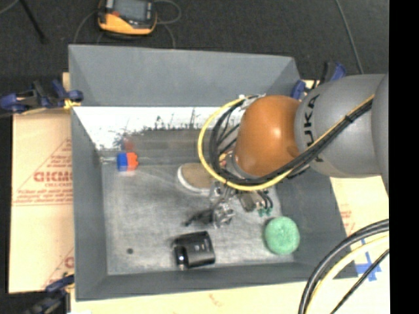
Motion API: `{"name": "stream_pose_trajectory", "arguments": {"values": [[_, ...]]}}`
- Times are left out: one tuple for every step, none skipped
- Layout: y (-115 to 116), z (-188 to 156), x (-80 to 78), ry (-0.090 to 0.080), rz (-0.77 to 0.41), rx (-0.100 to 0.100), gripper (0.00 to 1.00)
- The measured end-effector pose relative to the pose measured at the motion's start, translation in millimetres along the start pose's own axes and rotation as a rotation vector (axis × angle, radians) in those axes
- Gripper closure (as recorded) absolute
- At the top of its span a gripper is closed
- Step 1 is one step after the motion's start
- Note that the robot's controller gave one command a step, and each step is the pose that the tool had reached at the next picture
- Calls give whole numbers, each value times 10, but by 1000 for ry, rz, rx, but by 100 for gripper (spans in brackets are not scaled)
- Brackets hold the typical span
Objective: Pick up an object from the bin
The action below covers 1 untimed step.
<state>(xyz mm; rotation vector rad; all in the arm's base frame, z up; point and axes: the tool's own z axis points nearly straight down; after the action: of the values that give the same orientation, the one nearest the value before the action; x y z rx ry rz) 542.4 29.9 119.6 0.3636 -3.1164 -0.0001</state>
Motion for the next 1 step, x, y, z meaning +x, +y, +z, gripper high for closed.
{"name": "stream_pose_trajectory", "arguments": {"values": [[-2,-240,-5,-3,0,1,100]]}}
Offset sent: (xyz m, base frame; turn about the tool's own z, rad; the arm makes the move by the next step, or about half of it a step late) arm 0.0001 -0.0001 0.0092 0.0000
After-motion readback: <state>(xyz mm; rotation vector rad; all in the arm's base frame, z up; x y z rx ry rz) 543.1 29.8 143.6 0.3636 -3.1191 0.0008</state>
